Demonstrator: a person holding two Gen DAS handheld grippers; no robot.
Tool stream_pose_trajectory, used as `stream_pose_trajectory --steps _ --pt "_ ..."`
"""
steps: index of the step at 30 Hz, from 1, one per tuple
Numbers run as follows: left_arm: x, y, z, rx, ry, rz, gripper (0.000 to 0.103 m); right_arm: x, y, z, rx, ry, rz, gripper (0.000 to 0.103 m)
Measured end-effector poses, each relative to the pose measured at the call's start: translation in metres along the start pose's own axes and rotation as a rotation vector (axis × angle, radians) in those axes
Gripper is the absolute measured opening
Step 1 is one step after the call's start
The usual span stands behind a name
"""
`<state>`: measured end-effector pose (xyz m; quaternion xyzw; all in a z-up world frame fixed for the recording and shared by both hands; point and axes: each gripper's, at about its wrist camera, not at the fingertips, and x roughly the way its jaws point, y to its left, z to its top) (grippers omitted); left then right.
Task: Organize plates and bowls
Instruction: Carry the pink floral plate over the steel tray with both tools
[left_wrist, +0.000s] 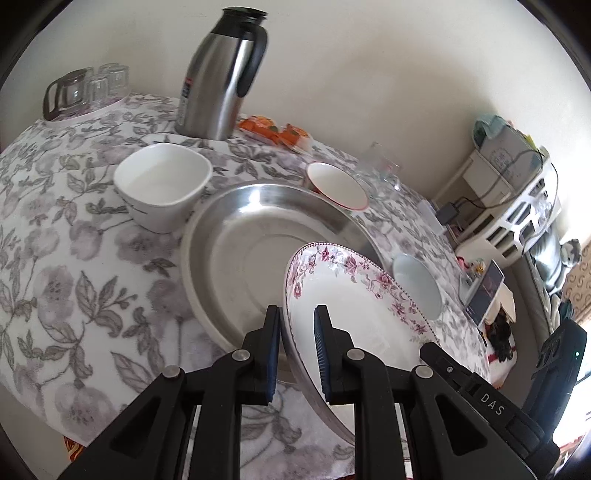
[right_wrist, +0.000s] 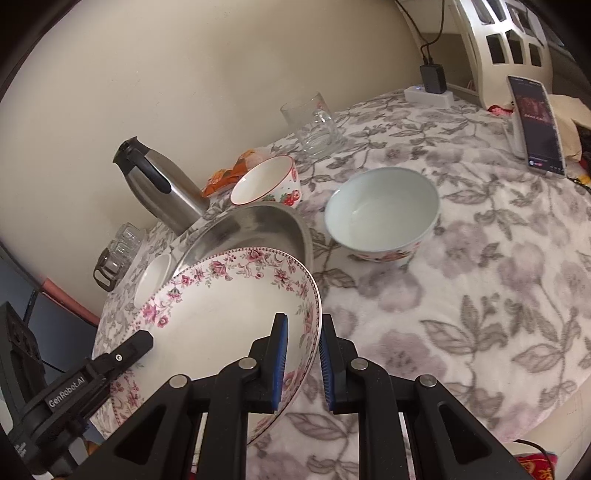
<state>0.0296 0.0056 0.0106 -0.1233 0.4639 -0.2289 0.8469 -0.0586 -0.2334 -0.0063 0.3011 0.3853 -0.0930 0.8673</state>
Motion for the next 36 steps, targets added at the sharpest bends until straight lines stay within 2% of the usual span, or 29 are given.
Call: stream_pose_trajectory --steps 13,21,36 --pt "0.027 0.023 0.019 -0.116 0.011 0.033 0.019 0.035 0.020 0.021 -0.050 -0.003 -0.025 0.018" --pt "0.052 0.040 0.034 -0.189 0.015 0.046 0.019 0.060 0.027 0.038 -0.057 0.004 -0.008 0.018" --pt "0.073 0.044 0.049 -0.203 -0.013 0.081 0.019 0.084 0.033 0.050 -0.093 0.023 -0.022 0.018"
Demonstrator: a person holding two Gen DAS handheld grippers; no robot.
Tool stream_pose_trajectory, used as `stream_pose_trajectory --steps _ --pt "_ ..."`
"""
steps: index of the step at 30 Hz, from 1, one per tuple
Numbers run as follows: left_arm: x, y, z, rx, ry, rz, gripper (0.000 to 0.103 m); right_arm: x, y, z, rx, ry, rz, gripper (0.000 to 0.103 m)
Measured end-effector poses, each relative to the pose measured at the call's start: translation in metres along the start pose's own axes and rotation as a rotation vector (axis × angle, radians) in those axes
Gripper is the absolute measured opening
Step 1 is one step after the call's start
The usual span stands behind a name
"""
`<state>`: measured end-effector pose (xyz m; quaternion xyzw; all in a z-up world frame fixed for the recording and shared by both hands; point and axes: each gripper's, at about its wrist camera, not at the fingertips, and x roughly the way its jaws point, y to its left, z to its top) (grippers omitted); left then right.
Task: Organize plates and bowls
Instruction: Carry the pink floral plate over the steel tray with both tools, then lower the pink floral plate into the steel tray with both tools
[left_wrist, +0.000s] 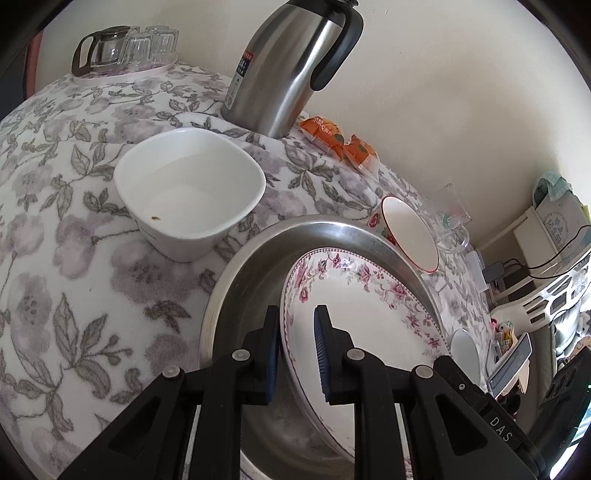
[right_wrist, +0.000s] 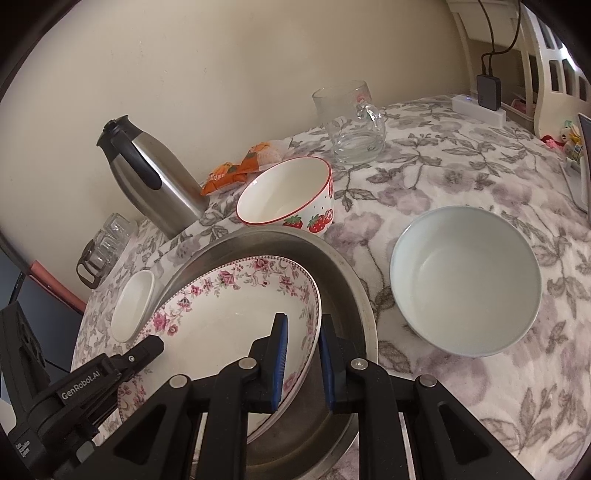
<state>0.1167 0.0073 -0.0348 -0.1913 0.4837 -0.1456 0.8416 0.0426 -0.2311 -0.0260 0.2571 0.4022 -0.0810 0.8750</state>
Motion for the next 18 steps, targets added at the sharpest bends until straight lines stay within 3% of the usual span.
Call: stream_pose_trajectory --steps 18 --pt "0.012 0.000 -0.007 0.028 0.042 0.057 0.019 0.010 -0.007 -0.008 -0.005 0.045 -0.007 0.018"
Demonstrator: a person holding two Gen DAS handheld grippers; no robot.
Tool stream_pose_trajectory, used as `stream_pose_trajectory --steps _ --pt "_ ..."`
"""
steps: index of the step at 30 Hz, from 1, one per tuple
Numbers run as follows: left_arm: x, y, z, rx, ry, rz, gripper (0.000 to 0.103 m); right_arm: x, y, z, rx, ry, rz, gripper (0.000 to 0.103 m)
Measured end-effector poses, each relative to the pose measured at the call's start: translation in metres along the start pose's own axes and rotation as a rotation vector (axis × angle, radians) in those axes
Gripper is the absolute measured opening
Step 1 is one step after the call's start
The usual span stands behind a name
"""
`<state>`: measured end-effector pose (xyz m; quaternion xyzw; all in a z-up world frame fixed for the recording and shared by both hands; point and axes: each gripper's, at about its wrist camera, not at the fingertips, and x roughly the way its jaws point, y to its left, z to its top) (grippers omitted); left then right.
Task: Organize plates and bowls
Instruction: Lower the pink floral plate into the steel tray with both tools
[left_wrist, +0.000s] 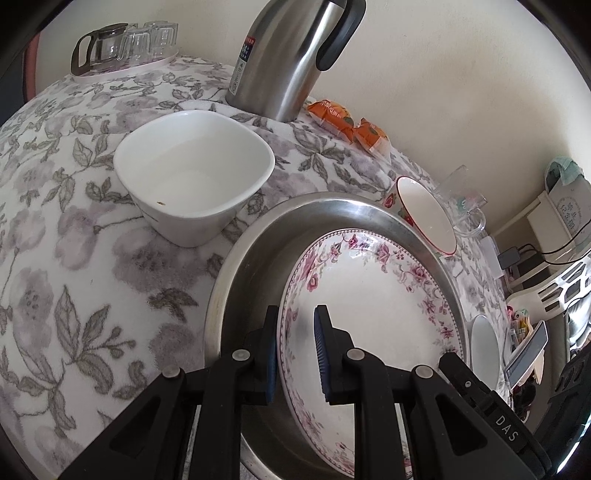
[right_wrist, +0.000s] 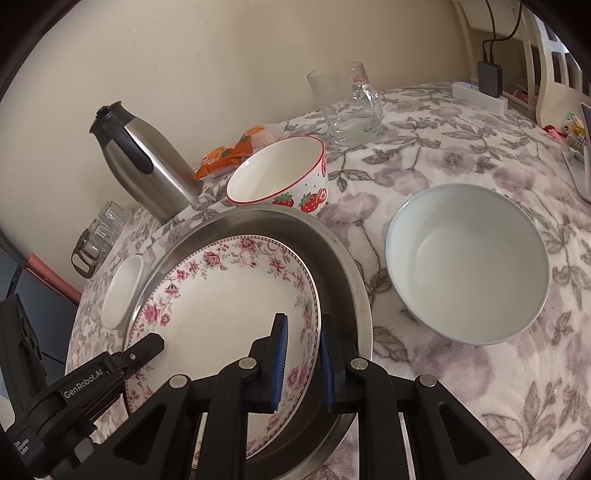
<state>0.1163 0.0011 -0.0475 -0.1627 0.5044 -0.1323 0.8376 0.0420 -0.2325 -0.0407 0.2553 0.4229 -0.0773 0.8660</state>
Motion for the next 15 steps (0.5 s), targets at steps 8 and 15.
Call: stream_pose_trajectory --steps 8,15 --pt "0.000 0.000 0.000 0.001 -0.003 0.012 0.019 0.001 0.004 -0.001 -0.029 0.008 -0.014 0.018" --pt "-0.002 0.002 0.000 0.000 -0.008 0.019 0.019 0.002 0.010 -0.001 -0.067 0.025 -0.046 0.021"
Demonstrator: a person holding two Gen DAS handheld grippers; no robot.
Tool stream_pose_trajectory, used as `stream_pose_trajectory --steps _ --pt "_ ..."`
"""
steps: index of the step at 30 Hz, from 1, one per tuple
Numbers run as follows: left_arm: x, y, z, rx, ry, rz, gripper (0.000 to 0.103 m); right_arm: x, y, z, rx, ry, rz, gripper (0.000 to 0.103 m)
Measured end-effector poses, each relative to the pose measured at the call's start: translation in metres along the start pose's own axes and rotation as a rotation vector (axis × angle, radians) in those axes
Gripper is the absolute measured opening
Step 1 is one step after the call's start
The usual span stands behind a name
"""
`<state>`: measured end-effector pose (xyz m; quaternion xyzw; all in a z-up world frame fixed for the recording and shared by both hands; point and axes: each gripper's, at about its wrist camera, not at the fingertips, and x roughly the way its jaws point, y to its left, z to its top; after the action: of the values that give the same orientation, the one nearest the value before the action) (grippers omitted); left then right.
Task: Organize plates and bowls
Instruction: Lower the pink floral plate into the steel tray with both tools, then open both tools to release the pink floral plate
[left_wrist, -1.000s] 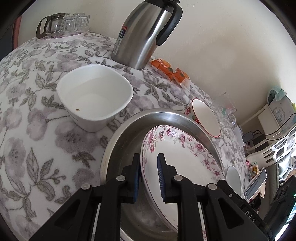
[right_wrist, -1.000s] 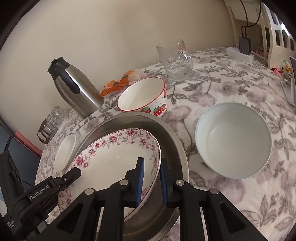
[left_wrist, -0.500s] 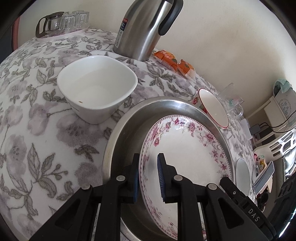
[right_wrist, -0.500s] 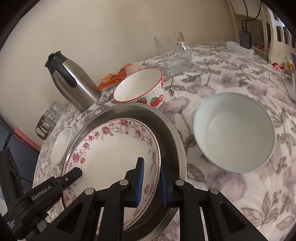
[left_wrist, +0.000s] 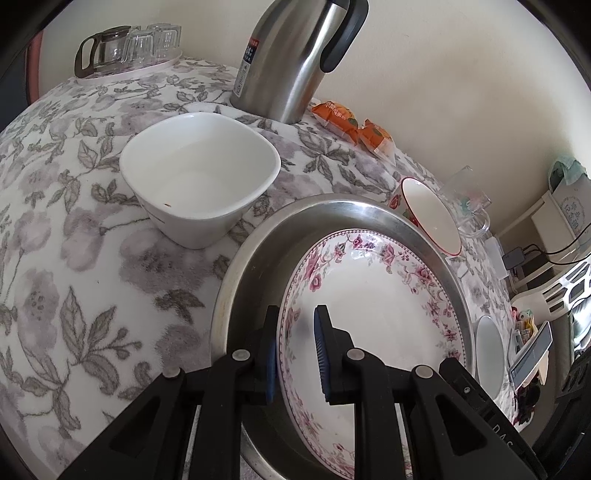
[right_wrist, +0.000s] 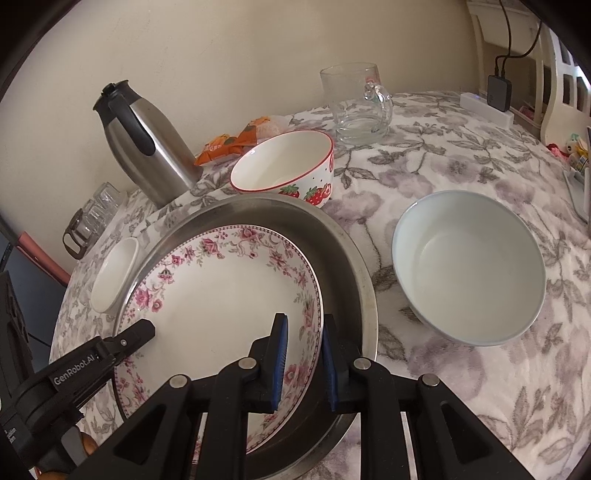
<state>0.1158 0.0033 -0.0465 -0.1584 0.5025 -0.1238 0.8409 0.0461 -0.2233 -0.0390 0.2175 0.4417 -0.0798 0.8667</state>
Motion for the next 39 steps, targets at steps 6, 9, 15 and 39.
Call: stream_pose_trajectory --steps 6,9,15,39 --pt "0.001 -0.001 0.000 0.007 -0.004 0.011 0.019 0.001 0.001 0.000 -0.007 0.002 -0.011 0.021" --pt "0.001 -0.001 0.000 0.013 -0.007 0.017 0.019 0.001 0.001 0.000 -0.007 0.004 -0.011 0.021" --pt "0.002 -0.002 0.000 0.021 -0.008 0.023 0.019 -0.002 0.000 0.001 -0.004 0.000 -0.012 0.021" --pt "0.002 -0.010 -0.001 0.075 0.020 0.074 0.019 -0.012 -0.004 0.003 -0.001 -0.024 -0.035 0.023"
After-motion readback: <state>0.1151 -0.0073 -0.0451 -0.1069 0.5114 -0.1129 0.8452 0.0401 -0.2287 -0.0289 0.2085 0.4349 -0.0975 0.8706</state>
